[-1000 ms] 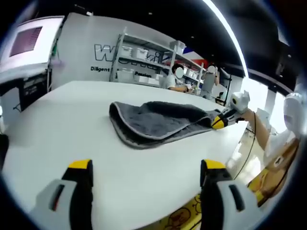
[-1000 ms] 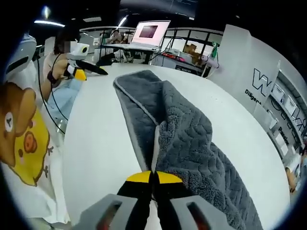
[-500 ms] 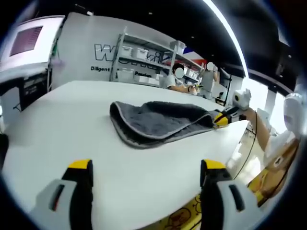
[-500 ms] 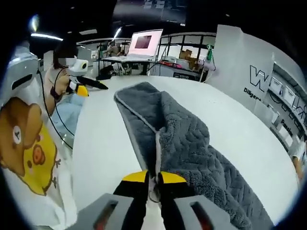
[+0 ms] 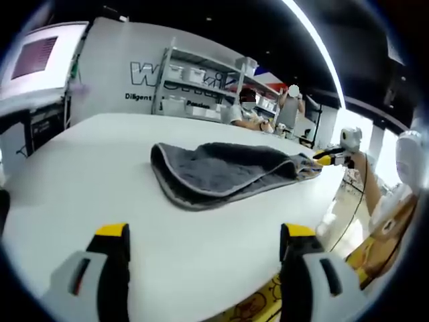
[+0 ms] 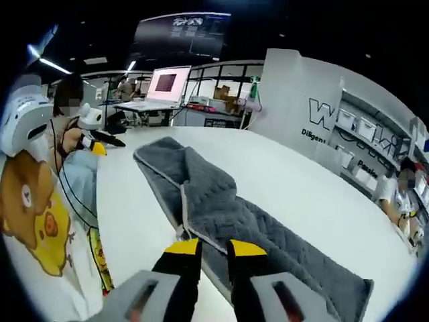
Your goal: Fold the towel on the table until its edges align and the towel forms a compact rectangular stack.
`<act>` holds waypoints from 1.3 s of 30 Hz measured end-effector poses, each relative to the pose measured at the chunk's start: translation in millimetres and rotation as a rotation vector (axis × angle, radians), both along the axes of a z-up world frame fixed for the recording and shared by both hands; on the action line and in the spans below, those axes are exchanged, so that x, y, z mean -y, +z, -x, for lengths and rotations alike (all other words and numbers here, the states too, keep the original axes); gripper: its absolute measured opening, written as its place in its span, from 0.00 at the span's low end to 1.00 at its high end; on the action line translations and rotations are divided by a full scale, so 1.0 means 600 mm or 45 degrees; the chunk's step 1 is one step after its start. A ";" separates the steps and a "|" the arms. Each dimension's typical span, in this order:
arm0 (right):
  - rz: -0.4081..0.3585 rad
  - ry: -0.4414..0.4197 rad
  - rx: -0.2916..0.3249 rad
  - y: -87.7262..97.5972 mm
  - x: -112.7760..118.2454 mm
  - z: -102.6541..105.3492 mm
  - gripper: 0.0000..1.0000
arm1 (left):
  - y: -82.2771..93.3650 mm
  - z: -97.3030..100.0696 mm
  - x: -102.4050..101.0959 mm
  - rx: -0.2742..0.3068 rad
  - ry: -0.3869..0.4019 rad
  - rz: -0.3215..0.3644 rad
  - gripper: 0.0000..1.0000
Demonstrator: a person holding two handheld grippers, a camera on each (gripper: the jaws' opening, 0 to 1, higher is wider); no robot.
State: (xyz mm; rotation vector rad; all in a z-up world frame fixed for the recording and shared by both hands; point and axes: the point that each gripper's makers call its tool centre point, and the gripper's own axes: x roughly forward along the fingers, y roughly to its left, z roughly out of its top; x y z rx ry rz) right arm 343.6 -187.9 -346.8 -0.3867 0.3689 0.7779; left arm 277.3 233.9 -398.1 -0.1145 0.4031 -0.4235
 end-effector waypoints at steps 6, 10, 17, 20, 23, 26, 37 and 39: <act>-0.034 -0.172 0.006 -0.008 0.078 0.011 0.29 | 0.000 -0.005 0.006 0.000 -0.015 -0.001 0.98; -0.059 -0.279 0.013 -0.016 0.122 0.020 0.38 | 0.001 -0.007 0.010 0.001 -0.023 -0.002 0.98; -0.098 -0.395 0.017 -0.022 0.164 0.029 0.49 | 0.001 -0.008 0.010 -0.005 -0.022 -0.004 0.98; -0.106 -0.414 0.009 -0.025 0.172 0.035 0.51 | 0.001 -0.008 0.010 -0.005 -0.020 -0.005 0.98; -0.104 -0.431 0.006 -0.027 0.179 0.039 0.53 | 0.001 -0.007 0.010 -0.007 -0.018 -0.006 0.98; -0.096 -0.460 -0.004 -0.031 0.190 0.043 0.57 | 0.000 -0.006 0.009 -0.011 -0.019 -0.011 0.98; -0.122 -0.585 -0.033 -0.041 0.235 0.059 0.67 | -0.002 -0.006 0.011 -0.017 -0.021 -0.011 0.98; -0.123 -0.600 -0.033 -0.042 0.240 0.061 0.69 | -0.003 -0.006 0.011 -0.018 -0.020 -0.012 0.98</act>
